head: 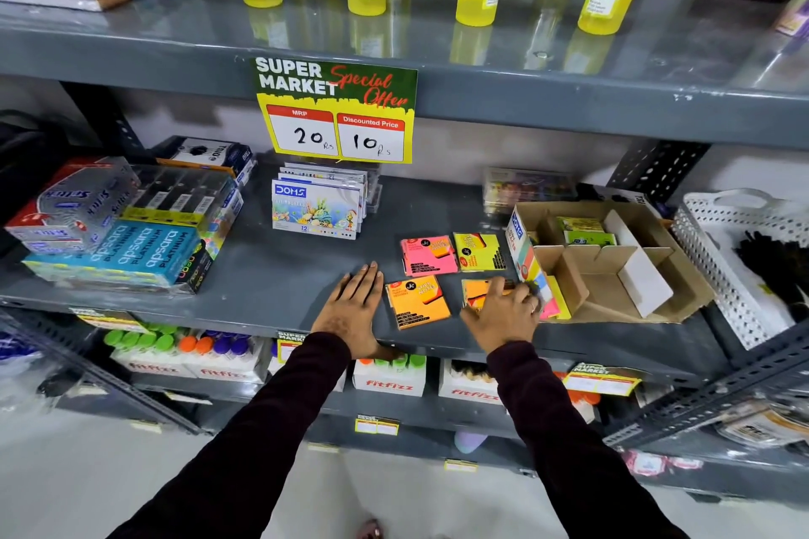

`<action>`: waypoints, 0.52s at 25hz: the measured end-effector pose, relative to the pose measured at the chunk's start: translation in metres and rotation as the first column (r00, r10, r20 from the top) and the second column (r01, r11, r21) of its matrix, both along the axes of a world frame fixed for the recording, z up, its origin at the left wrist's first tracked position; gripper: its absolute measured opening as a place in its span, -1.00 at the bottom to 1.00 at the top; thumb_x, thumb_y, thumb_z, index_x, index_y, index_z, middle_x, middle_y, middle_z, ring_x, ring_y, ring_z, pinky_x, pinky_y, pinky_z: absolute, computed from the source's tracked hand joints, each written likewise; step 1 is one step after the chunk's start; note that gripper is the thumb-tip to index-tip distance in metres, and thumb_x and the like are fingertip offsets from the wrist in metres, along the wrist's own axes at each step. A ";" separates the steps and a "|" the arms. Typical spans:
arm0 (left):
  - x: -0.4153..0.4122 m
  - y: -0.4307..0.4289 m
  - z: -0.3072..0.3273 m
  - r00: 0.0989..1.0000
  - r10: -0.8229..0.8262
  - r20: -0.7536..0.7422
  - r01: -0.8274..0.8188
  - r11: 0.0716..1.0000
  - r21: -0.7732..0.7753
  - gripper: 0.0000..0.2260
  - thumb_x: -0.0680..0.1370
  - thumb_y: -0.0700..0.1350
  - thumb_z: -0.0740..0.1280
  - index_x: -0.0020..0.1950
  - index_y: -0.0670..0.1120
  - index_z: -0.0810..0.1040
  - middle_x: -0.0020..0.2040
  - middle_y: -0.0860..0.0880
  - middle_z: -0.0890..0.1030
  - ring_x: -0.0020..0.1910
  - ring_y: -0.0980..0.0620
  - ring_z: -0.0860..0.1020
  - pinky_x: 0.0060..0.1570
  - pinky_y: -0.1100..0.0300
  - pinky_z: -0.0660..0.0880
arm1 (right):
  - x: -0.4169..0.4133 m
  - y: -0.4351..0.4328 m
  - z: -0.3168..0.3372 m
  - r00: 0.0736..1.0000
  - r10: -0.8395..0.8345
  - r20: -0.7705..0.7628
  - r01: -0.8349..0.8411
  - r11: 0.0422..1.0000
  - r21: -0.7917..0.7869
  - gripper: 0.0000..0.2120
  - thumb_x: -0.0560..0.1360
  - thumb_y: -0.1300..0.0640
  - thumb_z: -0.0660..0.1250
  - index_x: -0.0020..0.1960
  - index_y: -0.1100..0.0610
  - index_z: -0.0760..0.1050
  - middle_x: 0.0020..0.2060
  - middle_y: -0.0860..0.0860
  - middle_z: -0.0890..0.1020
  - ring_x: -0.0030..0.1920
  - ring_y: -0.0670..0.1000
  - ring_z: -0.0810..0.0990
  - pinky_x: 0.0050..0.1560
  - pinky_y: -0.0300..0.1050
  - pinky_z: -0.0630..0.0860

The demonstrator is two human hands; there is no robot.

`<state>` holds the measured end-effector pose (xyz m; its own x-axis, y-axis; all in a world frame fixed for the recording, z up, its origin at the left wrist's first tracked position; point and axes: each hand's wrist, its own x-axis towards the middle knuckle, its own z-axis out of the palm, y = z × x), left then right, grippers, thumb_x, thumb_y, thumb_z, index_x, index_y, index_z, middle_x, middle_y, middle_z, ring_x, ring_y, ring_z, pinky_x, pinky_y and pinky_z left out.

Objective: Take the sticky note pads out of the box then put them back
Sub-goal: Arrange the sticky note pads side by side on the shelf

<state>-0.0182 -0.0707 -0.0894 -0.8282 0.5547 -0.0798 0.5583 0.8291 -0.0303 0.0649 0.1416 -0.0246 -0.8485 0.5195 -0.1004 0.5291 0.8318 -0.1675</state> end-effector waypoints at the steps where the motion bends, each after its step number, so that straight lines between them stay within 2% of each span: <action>1: 0.000 0.000 0.000 1.000 -0.001 -0.002 0.001 1.000 0.001 0.15 0.24 0.55 0.12 0.50 -0.18 -0.24 0.56 -0.16 -0.19 0.54 -0.11 -0.17 0.49 0.00 -0.23 | -0.001 -0.003 0.003 0.998 0.013 -0.056 -0.012 1.000 0.026 -0.35 0.42 -0.21 0.35 0.32 0.18 0.30 0.27 0.30 0.40 0.31 0.31 0.39 0.30 0.18 0.40; 4: 0.001 0.000 0.002 1.000 -0.010 0.008 0.009 0.999 0.053 0.20 0.19 0.55 0.20 0.51 -0.18 -0.17 0.57 -0.17 -0.12 0.55 -0.11 -0.12 0.51 -0.01 -0.18 | -0.008 -0.023 0.011 0.974 0.114 -0.195 -0.108 0.993 0.043 -0.39 0.41 -0.24 0.32 0.26 0.17 0.35 0.19 0.26 0.44 0.21 0.26 0.45 0.17 0.11 0.48; 8: 0.002 -0.001 0.004 1.000 -0.011 0.020 0.009 0.996 0.085 0.21 0.18 0.51 0.29 0.52 -0.18 -0.16 0.57 -0.16 -0.12 0.55 -0.09 -0.13 0.51 0.01 -0.19 | -0.014 -0.067 0.004 0.954 0.280 -0.107 -0.285 0.958 -0.032 -0.39 0.46 -0.19 0.28 0.35 0.17 0.30 0.27 0.25 0.40 0.28 0.27 0.39 0.25 0.14 0.42; 13: 0.002 0.001 0.005 1.000 0.001 0.018 -0.002 0.998 0.067 0.21 0.18 0.53 0.27 0.51 -0.20 -0.14 0.57 -0.19 -0.08 0.55 -0.12 -0.09 0.51 0.00 -0.17 | -0.008 -0.060 -0.007 0.964 0.247 -0.093 -0.249 0.968 -0.007 -0.37 0.51 -0.30 0.15 0.35 0.16 0.31 0.28 0.24 0.42 0.33 0.27 0.36 0.30 0.17 0.38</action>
